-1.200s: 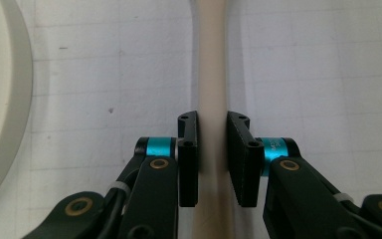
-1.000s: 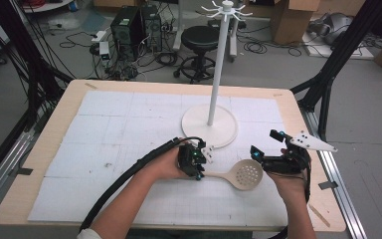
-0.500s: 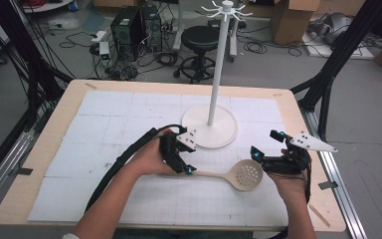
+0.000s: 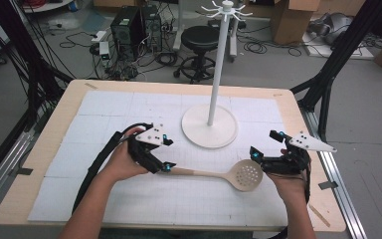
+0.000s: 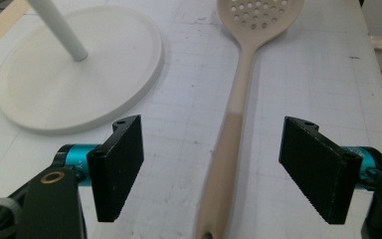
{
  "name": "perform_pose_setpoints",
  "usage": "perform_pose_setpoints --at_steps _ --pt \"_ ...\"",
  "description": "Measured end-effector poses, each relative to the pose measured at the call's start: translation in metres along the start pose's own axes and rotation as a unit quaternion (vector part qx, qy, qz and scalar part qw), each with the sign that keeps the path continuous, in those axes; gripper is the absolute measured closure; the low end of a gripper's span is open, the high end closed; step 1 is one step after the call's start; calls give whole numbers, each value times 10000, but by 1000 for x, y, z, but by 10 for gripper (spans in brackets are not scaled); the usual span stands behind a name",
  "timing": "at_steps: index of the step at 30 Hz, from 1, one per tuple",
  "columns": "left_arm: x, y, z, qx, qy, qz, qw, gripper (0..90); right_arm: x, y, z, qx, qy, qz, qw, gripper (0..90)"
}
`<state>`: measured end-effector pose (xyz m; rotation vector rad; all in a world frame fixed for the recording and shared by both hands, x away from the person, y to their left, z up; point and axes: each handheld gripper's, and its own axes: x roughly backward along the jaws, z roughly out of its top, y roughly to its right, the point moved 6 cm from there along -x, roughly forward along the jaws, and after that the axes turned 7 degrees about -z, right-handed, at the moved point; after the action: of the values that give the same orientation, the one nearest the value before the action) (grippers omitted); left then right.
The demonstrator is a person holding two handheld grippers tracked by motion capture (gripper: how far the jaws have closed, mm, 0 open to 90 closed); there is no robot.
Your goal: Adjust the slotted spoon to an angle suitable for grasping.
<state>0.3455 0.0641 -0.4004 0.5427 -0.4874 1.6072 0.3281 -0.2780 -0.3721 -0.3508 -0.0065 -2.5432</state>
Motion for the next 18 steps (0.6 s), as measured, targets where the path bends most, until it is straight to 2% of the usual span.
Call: perform_pose_setpoints --at_steps 3,7,10,12,18 --pt "10 3 -14 228 292 156 9992 234 0 -1 1 19 11 19 10000 9" --pt "21 3 -28 428 508 261 9974 224 0 -5 2 66 36 70 9999 9" --pt "29 3 -32 479 713 337 9957 200 -3 -7 3 89 20 88 9999 9" --pt "33 2 -33 501 755 343 9953 195 -5 -9 2 102 10 106 9999 9" --pt "46 0 -30 544 1110 436 9914 151 -7 -10 2 123 -22 128 9998 9"
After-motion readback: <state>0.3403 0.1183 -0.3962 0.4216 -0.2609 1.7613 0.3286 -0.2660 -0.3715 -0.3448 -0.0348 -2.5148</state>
